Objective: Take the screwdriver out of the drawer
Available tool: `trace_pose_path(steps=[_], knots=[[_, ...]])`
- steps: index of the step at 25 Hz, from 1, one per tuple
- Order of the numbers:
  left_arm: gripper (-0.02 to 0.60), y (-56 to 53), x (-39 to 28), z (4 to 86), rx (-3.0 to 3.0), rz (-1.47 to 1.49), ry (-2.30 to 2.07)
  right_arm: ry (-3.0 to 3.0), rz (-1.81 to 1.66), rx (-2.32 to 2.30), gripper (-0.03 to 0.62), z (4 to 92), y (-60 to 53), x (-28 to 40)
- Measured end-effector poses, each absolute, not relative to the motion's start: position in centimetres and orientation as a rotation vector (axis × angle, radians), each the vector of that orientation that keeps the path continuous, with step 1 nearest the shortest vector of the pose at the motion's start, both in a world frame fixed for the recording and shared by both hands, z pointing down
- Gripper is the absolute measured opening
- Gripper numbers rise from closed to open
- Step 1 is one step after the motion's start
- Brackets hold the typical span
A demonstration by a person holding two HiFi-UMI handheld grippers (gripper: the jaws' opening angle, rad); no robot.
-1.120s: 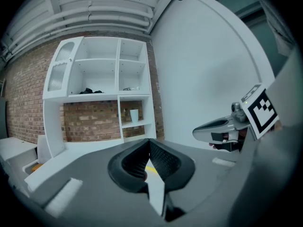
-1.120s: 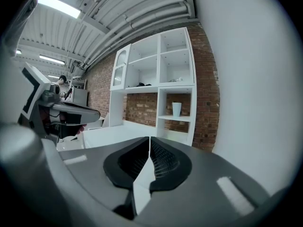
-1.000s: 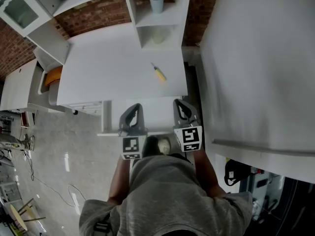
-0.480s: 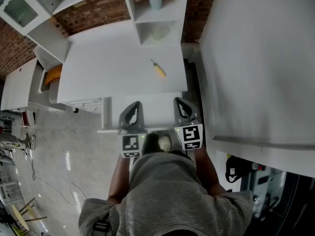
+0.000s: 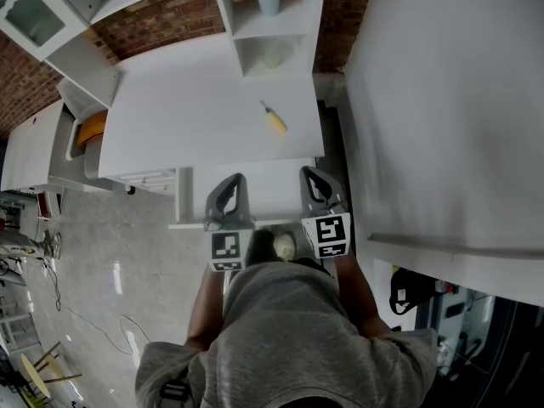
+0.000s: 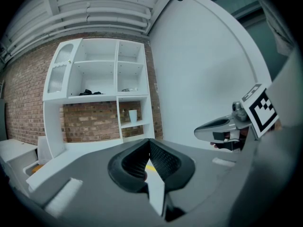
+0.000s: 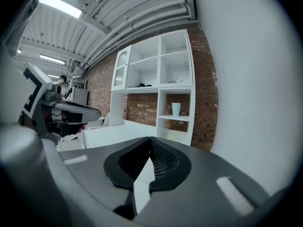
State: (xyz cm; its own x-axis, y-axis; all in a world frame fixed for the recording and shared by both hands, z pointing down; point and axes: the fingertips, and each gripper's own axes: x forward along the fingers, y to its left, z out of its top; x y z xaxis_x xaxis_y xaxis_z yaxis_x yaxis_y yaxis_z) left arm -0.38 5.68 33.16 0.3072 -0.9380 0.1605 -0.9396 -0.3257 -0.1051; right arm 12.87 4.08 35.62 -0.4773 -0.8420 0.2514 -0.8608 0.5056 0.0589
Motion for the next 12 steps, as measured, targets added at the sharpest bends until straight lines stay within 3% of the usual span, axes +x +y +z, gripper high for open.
trace_pose_path(steps=[12], knots=[[0.012,5.43,-0.76,33.36,2.528,0.306,-1.823,-2.498,0.104,1.445,0.003,35.72,3.75,12.71]])
